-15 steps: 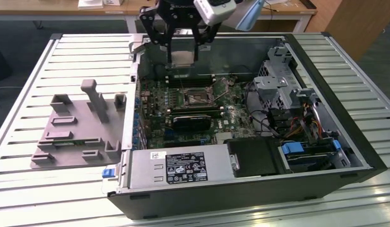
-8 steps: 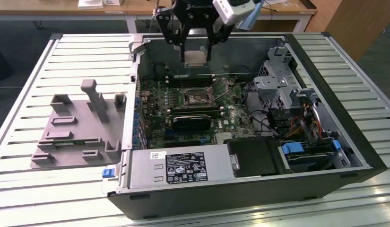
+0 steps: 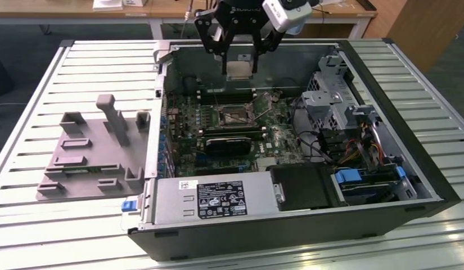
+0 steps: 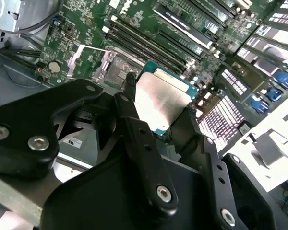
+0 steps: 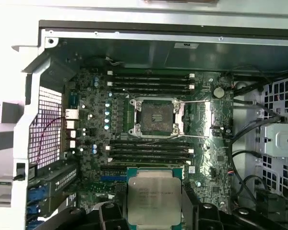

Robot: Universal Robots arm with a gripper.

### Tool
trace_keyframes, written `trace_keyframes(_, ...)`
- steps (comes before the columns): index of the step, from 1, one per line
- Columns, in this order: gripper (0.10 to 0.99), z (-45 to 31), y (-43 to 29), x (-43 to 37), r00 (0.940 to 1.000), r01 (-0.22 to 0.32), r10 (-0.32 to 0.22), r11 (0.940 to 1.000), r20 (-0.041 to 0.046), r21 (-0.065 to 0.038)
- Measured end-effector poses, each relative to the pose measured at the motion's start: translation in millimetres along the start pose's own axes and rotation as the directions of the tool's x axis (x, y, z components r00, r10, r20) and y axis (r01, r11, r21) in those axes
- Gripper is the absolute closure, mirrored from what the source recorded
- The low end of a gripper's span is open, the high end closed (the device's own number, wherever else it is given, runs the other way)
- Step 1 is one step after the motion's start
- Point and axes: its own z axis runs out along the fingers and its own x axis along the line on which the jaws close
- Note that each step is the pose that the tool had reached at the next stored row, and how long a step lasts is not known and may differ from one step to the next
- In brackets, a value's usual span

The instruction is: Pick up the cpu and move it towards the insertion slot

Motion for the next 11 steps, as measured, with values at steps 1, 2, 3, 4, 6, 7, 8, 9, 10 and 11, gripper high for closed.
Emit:
trace_keyframes(1,0.549,0.7,0.8,-1.5,1.0000,0.000,0.000,1.0000,-0.0001,0.000)
trace_keyframes(2,0.549,1.4,1.8,-3.0,1.0000,0.000,0.000,1.0000,-0.0001,0.000)
trace_keyframes(3,0.549,1.9,2.9,-4.3,1.0000,0.000,0.000,1.0000,-0.0001,0.000)
trace_keyframes(4,0.549,2.6,4.2,-5.3,1.0000,0.000,0.000,1.0000,-0.0001,0.000)
trace_keyframes(6,0.549,4.0,7.4,-6.9,1.0000,0.000,0.000,1.0000,0.0000,0.000)
trace_keyframes(7,0.549,4.6,9.1,-7.7,1.0000,0.000,0.000,1.0000,-0.0001,0.000)
trace_keyframes(8,0.549,5.3,10.9,-8.5,1.0000,0.000,0.000,1.0000,-0.0001,0.000)
trace_keyframes(9,0.549,5.9,12.9,-9.3,1.0000,0.000,0.000,1.0000,-0.0001,0.000)
trace_keyframes(10,0.549,6.5,15.0,-10.1,1.0000,0.000,0.000,1.0000,-0.0002,0.000)
trace_keyframes(11,0.549,7.1,17.2,-11.1,1.0000,0.000,0.000,1.0000,-0.0001,0.000)
